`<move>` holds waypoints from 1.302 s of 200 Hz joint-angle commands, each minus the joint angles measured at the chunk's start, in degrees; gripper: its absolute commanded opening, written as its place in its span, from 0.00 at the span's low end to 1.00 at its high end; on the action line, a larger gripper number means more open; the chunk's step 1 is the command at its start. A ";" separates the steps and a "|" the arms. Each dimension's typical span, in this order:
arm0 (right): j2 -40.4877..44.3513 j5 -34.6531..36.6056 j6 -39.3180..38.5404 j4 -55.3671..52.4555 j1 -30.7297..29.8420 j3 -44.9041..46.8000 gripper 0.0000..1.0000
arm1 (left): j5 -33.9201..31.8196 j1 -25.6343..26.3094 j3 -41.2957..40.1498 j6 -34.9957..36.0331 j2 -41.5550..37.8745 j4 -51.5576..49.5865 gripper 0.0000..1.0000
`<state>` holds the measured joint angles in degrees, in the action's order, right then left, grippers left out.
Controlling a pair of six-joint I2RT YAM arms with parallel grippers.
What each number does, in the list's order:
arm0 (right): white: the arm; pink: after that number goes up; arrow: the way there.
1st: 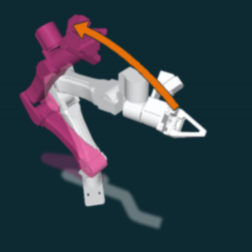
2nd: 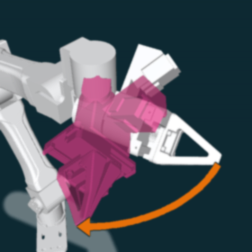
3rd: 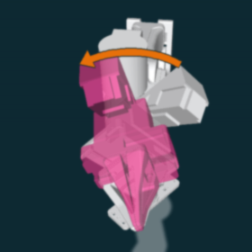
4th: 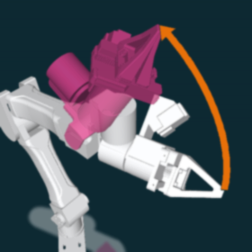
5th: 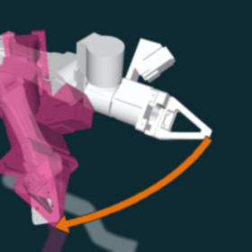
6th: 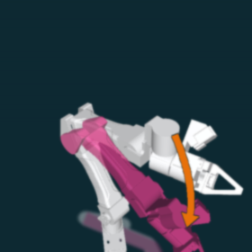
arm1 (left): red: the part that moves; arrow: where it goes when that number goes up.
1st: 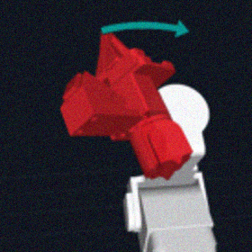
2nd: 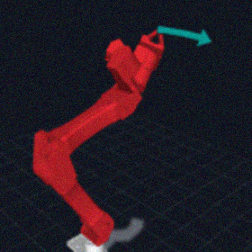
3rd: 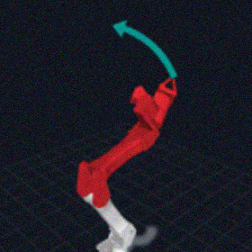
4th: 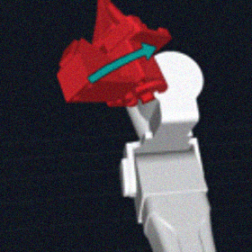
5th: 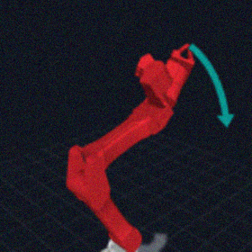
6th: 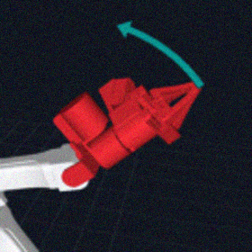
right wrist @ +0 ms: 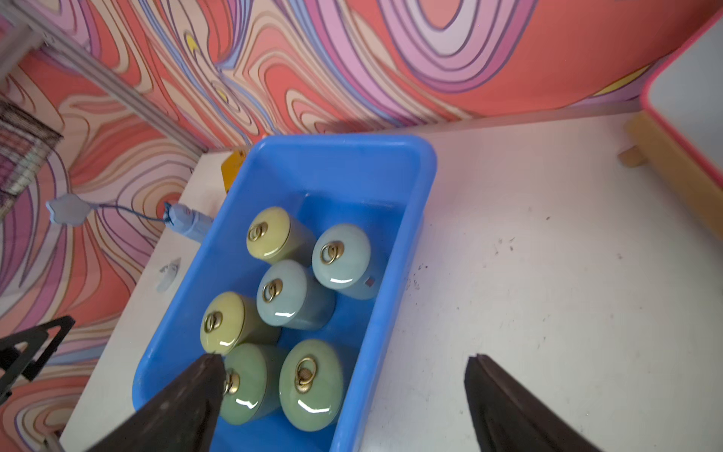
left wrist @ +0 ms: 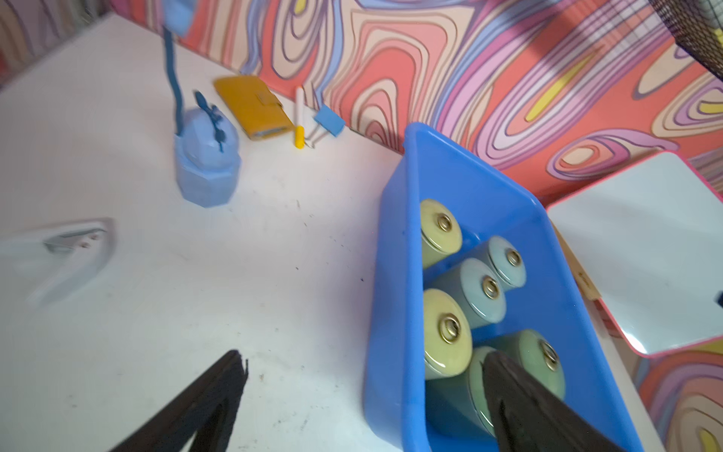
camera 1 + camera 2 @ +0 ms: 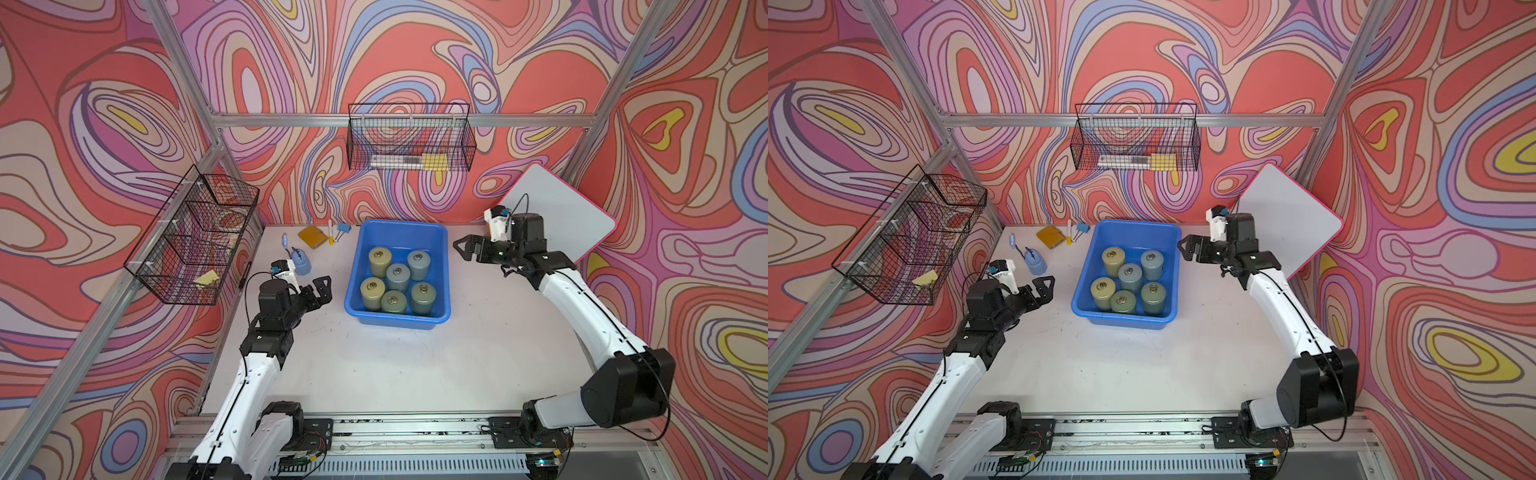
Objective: Take the tea canister out of the basket
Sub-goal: Pick up the tea canister from the basket.
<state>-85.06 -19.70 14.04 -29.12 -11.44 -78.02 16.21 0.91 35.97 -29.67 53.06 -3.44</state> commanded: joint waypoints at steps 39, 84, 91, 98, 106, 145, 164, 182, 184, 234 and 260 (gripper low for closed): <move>-12.04 7.87 -0.11 -13.70 -10.32 -13.28 0.96 | 10.29 3.33 0.08 -3.23 4.75 3.89 0.99; -22.64 14.44 0.52 -22.14 -17.24 -23.77 0.95 | 10.36 5.16 -2.04 -4.27 5.15 6.74 0.99; -24.30 16.17 0.86 -23.59 -18.22 -25.53 0.95 | 10.57 5.23 -2.90 -4.73 5.04 8.18 0.99; -25.92 17.39 1.04 -24.77 -19.21 -27.24 0.95 | 10.84 5.25 -3.70 -5.11 4.97 9.38 0.99; -27.51 18.10 1.29 -25.85 -20.31 -28.77 0.94 | 11.10 5.29 -4.30 -5.20 4.94 10.28 0.99; -34.53 20.45 3.18 -29.21 -23.84 -36.09 0.94 | 11.18 5.33 -5.55 -4.69 5.43 10.77 0.99; -37.04 20.91 4.18 -29.71 -24.62 -38.56 0.94 | 11.61 5.32 -5.51 -4.81 5.98 10.82 0.99; -39.15 21.20 4.92 -30.11 -24.94 -40.52 0.94 | 11.92 5.33 -5.38 -4.83 6.05 10.71 0.99; -39.45 21.13 5.00 -30.20 -24.97 -40.71 0.94 | 11.87 5.33 -5.38 -4.79 6.08 10.73 0.99; -43.45 22.59 6.34 -30.05 -25.19 -43.96 0.94 | 11.49 5.42 -5.38 -4.72 5.46 10.21 0.99; -45.01 23.90 6.59 -30.13 -25.22 -44.93 0.94 | 11.46 5.39 -5.38 -4.78 5.50 10.21 0.99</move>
<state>-128.18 1.98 19.62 -58.61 -36.36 -121.34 27.09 6.04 30.98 -34.52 58.94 5.69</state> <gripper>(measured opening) 0.937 0.991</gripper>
